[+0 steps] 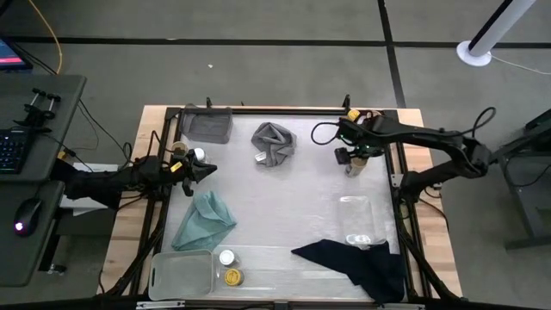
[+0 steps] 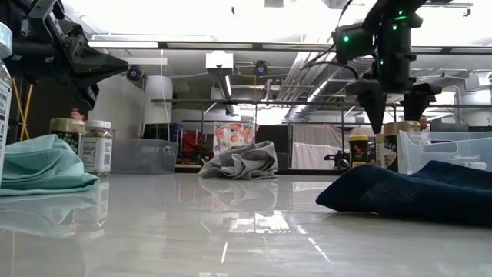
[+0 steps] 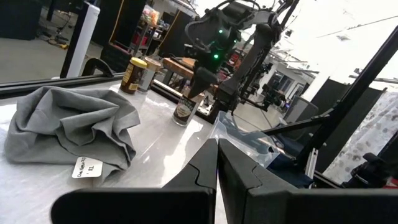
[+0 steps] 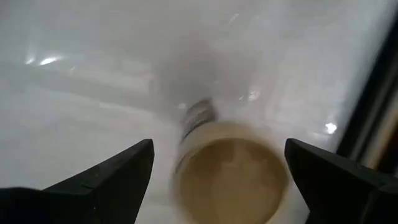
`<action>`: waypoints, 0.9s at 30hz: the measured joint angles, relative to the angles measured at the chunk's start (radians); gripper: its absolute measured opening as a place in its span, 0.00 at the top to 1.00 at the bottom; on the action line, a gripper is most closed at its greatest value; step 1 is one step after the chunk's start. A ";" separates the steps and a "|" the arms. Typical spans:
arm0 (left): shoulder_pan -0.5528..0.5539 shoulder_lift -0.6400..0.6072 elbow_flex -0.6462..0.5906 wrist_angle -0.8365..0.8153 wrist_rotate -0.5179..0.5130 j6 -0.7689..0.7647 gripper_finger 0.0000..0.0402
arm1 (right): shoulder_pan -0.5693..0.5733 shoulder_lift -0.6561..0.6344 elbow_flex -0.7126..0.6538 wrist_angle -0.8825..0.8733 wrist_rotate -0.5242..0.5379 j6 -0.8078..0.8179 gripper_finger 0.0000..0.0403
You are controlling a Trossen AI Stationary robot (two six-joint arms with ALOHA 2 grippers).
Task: Sort spices by type
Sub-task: Put the bottom right brown seasoning bottle into the transparent bin
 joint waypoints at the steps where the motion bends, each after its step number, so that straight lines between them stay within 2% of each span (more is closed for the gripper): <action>1: 0.000 0.000 0.000 0.000 0.000 0.000 1.00 | 0.000 0.000 0.000 -0.019 -0.017 0.001 0.11; 6: 0.000 0.000 0.000 0.000 0.000 0.000 1.00 | 0.016 0.000 -0.002 -0.088 -0.029 -0.022 0.11; 12: 0.000 0.000 0.000 0.000 0.000 0.000 1.00 | 0.029 0.001 -0.012 -0.071 0.008 -0.039 0.11; 23: 0.000 0.000 0.000 0.000 0.000 0.000 1.00 | 0.022 0.002 -0.013 -0.029 0.013 -0.122 0.11; 27: 0.000 0.000 0.000 0.000 0.000 0.000 1.00 | 0.019 0.002 -0.013 -0.031 0.009 -0.147 0.15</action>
